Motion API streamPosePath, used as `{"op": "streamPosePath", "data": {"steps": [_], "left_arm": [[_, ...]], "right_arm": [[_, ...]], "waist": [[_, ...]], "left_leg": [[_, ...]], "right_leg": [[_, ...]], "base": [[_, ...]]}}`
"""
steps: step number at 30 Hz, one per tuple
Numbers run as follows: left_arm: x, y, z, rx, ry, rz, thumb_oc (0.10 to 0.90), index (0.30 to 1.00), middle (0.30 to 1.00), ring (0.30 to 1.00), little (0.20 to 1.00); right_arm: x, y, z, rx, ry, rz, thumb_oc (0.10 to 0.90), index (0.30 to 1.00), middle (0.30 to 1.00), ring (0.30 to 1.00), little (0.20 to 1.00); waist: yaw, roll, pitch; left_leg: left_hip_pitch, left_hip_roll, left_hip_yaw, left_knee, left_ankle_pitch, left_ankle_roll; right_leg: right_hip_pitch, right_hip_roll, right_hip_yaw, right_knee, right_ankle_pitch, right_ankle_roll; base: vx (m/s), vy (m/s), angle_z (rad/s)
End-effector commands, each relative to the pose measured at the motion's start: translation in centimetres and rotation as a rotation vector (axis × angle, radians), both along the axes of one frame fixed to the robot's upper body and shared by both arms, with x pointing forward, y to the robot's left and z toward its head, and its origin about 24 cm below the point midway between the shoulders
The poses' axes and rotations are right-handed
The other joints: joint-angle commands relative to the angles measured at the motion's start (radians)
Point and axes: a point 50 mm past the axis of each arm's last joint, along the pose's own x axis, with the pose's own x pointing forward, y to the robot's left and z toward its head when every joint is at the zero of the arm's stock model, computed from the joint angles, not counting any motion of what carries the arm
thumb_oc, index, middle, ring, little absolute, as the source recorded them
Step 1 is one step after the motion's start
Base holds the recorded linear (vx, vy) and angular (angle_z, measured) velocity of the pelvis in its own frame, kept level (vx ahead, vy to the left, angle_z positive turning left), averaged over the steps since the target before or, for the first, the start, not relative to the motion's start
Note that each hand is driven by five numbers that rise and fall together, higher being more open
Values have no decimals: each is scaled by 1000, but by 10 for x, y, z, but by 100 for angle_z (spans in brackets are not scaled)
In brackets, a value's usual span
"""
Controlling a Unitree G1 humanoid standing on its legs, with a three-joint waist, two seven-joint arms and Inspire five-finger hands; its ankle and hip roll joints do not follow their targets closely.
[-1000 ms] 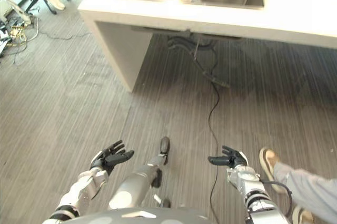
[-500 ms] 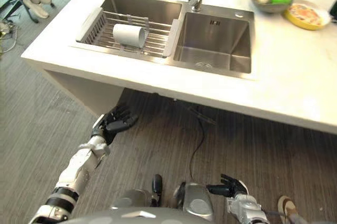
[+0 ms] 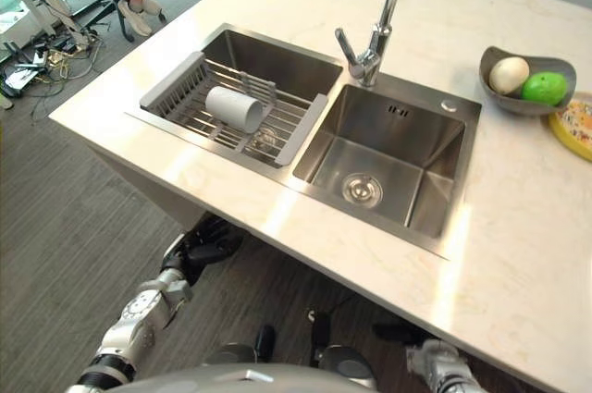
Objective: Place the dishes in the dishwasher.
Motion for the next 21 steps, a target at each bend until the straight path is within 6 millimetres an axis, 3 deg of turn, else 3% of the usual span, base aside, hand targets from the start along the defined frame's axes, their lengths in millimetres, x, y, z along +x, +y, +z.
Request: {"op": "streamPosePath", "data": {"steps": [1,3,4,6,7,8,9,10,11,13,14,15,16,17,18,19,20,21], "left_arm": [[26,6,28,64,-149,-45,800,900,900,900,900],[28,3,28,76,-148,-73,800,900,900,900,900],[30,1,31,71,-160,-82,800,900,900,900,900],[37,-3,39,70,-199,-91,800,900,900,900,900],[37,-3,39,70,-199,-91,800,900,900,900,900],[42,-5,46,74,-232,-97,800,900,900,900,900],[47,-7,60,90,-291,-112,800,900,900,900,900],[49,-6,65,108,-313,-114,800,900,900,900,900],[49,-6,65,108,-313,-114,800,900,900,900,900],[57,-10,78,111,-372,-120,800,900,900,900,900],[60,-9,83,123,-393,-115,800,900,900,900,900],[65,-10,92,124,-433,-115,800,900,900,900,900],[73,-21,109,137,-508,-160,800,900,900,900,900],[73,-21,109,137,-507,-161,800,900,900,900,900],[79,-19,122,177,-563,-164,800,900,900,900,900],[79,-15,129,192,-587,-158,800,900,900,900,900],[79,-11,133,207,-601,-148,800,900,900,900,900],[80,-13,138,200,-624,-153,800,900,900,900,900]], "right_arm": [[-32,-12,-2,-32,115,-13,800,900,900,900,900],[-36,-14,-2,-33,129,-28,800,900,900,900,900],[-37,-17,-1,-38,129,-32,800,900,900,900,900],[-31,-23,2,-53,110,-47,800,900,900,900,900],[-31,-23,2,-53,110,-47,800,900,900,900,900],[-31,-24,2,-58,107,-60,800,900,900,900,900],[-33,-26,2,-59,101,-86,800,900,900,900,900],[-36,-24,2,-53,107,-91,800,900,900,900,900],[-36,-24,2,-53,107,-91,800,900,900,900,900],[-44,-25,1,-48,115,-116,800,900,900,900,900],[-45,-26,2,-50,112,-132,800,900,900,900,900],[-43,-29,3,-53,109,-132,800,900,900,900,900],[-40,-27,3,-43,85,-161,800,900,900,900,900],[-40,-27,3,-43,85,-161,800,900,900,900,900],[-34,-20,1,-23,73,-151,800,900,900,900,900],[-29,-16,0,-5,61,-130,800,900,900,900,900],[-26,-10,-2,11,55,-108,800,900,900,900,900],[-25,-6,-3,23,53,-91,800,900,900,900,900]], "waist": [[6,-18,-10],[-8,-21,-1],[-16,-22,8],[-27,-21,30],[-27,-21,30],[-29,-24,28],[-28,-27,29],[-27,-21,26],[-27,-21,26],[-42,-12,17],[-50,-10,15],[-53,4,5],[-69,17,-18],[-66,15,-18],[-71,21,-16],[-63,18,-8],[-56,17,-1],[-68,18,11]], "left_leg": [[-48,-67,-39,17,-6,11],[-97,-74,15,133,-54,-3],[-141,-78,73,222,-65,-15],[-213,-31,155,328,-46,-35],[-213,-31,155,328,-46,-35],[-226,6,167,303,-50,-33],[-235,92,134,245,-6,-44],[-238,123,97,212,29,-53],[-238,123,97,212,29,-53],[-245,190,33,137,103,-87],[-266,210,44,141,114,-95],[-249,204,57,126,98,-97],[-215,171,77,85,76,-105],[-213,169,80,84,76,-104],[-173,129,118,53,52,-88],[-153,123,151,40,45,-77],[-147,119,179,34,44,-66],[-136,112,176,29,48,-56]], "right_leg": [[23,-109,-32,91,-88,90],[21,-134,-51,97,-98,92],[21,-150,-64,100,-99,90],[16,-175,-71,113,-104,85],[16,-175,-71,113,-104,85],[19,-192,-76,113,-110,93],[30,-213,-64,121,-125,108],[31,-216,-49,128,-137,113],[31,-216,-49,128,-137,113],[49,-236,-28,137,-153,127],[55,-258,-23,141,-159,137],[63,-270,-12,142,-160,148],[52,-313,5,174,-113,168],[51,-316,8,175,-113,169],[5,-366,7,252,-17,167],[-26,-376,-20,293,4,153],[-57,-365,-41,331,9,152],[-102,-298,-3,365,-21,135]], "base": [[10,-60,11],[-33,-4,24],[-71,70,51],[-51,103,47],[19,126,20],[130,226,15],[191,323,16],[160,250,9],[135,214,-6],[162,305,-16],[173,419,-17],[257,611,-10],[211,487,-8],[242,649,-27],[110,437,-25],[121,541,-68],[38,297,-87],[22,194,-129]]}}
